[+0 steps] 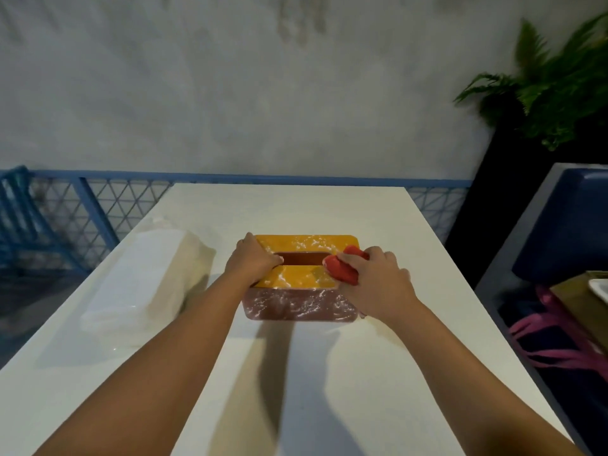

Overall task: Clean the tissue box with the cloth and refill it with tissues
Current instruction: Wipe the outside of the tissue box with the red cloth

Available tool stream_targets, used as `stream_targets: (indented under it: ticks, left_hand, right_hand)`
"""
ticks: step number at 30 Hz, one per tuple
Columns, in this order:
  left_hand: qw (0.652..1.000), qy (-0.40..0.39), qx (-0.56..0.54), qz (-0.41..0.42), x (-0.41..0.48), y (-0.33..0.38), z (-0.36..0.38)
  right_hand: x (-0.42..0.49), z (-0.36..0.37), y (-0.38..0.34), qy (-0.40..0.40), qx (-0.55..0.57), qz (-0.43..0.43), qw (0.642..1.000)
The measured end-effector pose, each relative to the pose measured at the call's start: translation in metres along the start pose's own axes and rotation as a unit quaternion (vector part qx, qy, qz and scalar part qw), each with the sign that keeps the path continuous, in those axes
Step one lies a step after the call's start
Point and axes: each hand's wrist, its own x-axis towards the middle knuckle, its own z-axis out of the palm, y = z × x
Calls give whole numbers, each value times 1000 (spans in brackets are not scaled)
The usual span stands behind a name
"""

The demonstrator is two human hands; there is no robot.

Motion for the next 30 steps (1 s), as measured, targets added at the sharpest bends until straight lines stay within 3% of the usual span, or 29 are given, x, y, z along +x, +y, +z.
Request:
stream_targets:
  ticks: [8,15,21,30]
  left_hand:
    - [998,6,-28,53,1,-10,1]
    - [998,18,-43,50,1,-8,2]
    - [998,16,-45,50,5,-10,3]
    - [997,12,-50,54,9,-12,7]
  right_hand:
    - [7,7,-22,39,-54,61,996]
    - [-7,11,-35,36,-89,9,995]
    - [2,5,-32,42,-90,79,992]
    - [-5,10,-42,33,-99,60,993]
